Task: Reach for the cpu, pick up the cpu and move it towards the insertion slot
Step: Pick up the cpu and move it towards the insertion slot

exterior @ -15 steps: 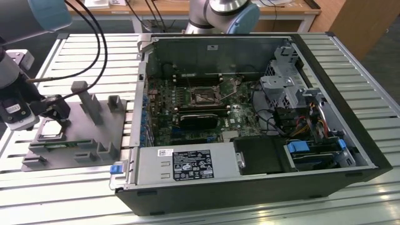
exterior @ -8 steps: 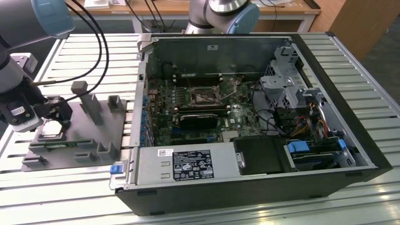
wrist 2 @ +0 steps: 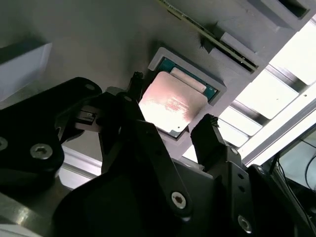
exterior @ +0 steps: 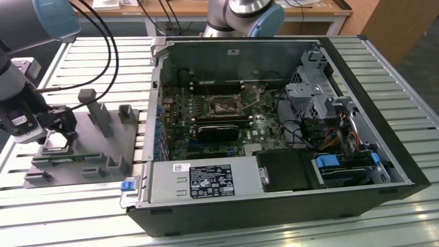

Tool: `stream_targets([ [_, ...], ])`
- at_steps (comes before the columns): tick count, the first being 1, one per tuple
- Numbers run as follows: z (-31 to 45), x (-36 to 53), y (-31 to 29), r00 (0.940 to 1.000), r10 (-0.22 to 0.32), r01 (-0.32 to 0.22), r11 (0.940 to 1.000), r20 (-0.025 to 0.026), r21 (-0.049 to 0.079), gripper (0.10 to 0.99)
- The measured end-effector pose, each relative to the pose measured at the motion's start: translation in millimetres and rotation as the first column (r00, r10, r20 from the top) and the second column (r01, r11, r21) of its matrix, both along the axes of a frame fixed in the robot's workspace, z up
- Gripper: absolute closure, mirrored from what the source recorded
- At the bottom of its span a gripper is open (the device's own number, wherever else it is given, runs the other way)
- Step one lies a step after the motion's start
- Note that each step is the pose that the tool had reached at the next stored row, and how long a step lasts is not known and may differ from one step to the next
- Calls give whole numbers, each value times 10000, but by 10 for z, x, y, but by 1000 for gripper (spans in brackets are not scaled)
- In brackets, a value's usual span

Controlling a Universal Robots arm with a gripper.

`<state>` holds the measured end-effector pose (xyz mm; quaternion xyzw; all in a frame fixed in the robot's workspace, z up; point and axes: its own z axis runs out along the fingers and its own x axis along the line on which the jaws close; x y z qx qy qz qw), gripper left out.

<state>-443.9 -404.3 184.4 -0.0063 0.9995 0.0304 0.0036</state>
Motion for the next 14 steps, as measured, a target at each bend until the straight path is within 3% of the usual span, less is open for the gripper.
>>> stream_targets([
  [1, -1, 0, 0, 10000, -1, 1, 10000, -1, 1, 349],
  [2, -1, 0, 0, 10000, -4, 4, 10000, -3, 2, 416],
  [12, -2, 10, 1, 9998, -219, 219, 9998, -23, 5, 431],
  [13, -2, 10, 1, 9997, -223, 223, 9998, -32, 3, 502],
  [14, -2, 10, 0, 9997, -223, 223, 9998, -36, 4, 502],
])
